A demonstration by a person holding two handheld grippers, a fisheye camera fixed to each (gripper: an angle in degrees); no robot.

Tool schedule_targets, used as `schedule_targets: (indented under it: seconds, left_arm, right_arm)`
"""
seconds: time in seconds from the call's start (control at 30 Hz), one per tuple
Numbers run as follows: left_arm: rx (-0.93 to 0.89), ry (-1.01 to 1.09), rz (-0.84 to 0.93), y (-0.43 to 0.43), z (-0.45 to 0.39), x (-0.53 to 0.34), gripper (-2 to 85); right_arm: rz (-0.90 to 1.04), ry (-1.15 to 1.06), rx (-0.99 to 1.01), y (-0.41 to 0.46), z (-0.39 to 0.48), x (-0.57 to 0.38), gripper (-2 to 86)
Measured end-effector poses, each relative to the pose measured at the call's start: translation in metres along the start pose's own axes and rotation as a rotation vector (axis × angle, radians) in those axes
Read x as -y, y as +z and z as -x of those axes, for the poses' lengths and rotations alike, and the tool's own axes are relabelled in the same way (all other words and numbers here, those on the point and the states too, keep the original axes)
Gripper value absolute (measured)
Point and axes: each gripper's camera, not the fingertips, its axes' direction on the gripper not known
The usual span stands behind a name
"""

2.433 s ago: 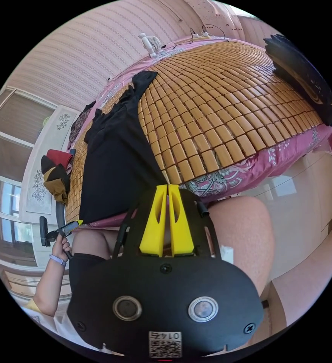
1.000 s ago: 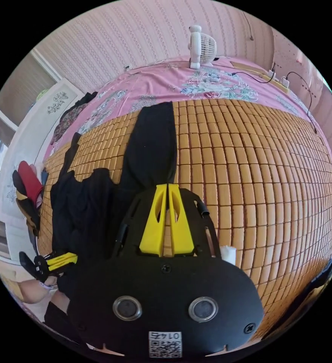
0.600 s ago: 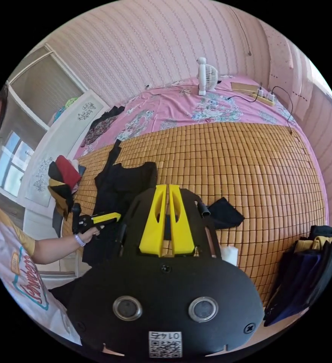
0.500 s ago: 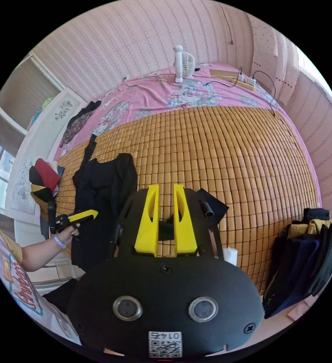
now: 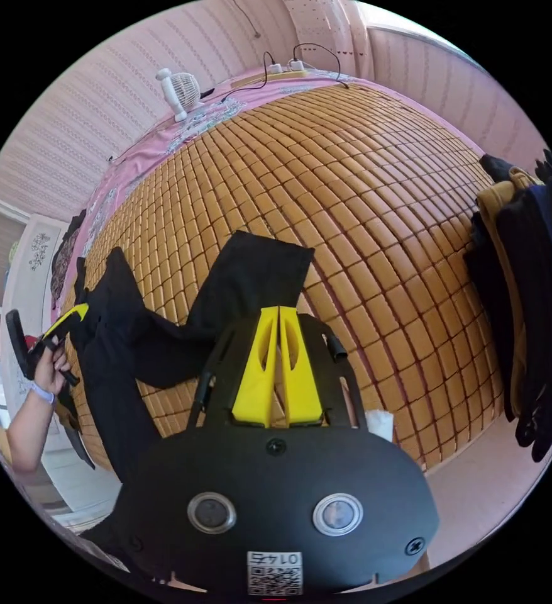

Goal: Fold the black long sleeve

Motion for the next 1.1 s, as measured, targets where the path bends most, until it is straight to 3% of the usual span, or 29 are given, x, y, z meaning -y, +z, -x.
schedule_targets:
  seconds: [0.17,0.27,0.37,0.57,0.7,0.77,0.93,1.1]
  left_arm:
    - [0.004,0.055,0.01,0.013,-0.012,0.036,-0.9]
    - [-0.011,0.06,-0.018,0.015,-0.013,0.059,-0.8]
    - [0.011,0.083,-0.036,0.019,-0.014,0.084,-0.3]
    - [0.072,0.1,0.0,0.037,-0.014,0.124,4.2]
    - [0.086,0.134,0.104,0.063,-0.017,0.137,5.9]
    - [0.099,0.144,0.086,0.065,-0.019,0.139,5.9]
    - [0.14,0.134,0.062,0.064,-0.027,0.146,3.3]
    - [0.119,0.152,0.065,0.063,-0.033,0.155,0.1]
  right_arm:
    - [0.029,0.115,0.173,-0.082,-0.027,-0.04,0.2]
    - [-0.138,0.24,0.242,-0.146,-0.052,-0.044,1.3]
    - [-0.237,0.25,0.143,-0.163,-0.076,-0.033,5.7]
    - [0.022,0.164,0.054,-0.085,-0.059,-0.032,9.7]
    - [0.006,0.131,-0.184,-0.063,-0.037,-0.043,4.0]
    - [0.016,0.092,-0.205,-0.063,-0.032,-0.047,1.6]
    - [0.044,0.092,-0.063,-0.079,-0.044,-0.057,0.0]
    - [0.079,0.155,0.078,-0.158,-0.065,-0.097,-0.1]
